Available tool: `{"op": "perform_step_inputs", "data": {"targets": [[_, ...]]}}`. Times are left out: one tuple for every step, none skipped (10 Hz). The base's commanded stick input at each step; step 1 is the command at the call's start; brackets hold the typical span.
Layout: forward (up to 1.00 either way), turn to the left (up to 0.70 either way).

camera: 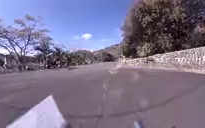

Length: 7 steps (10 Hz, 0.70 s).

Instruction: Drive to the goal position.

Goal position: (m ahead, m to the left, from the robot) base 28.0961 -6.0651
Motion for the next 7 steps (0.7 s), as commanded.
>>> {"op": "perform_step_inputs", "data": {"targets": [[0.5,0.0],[0.5,0.0],[0.5,0.0],[0.5,0.0],[0.5,0.0],[0.5,0.0],[0.5,0.0]]}}
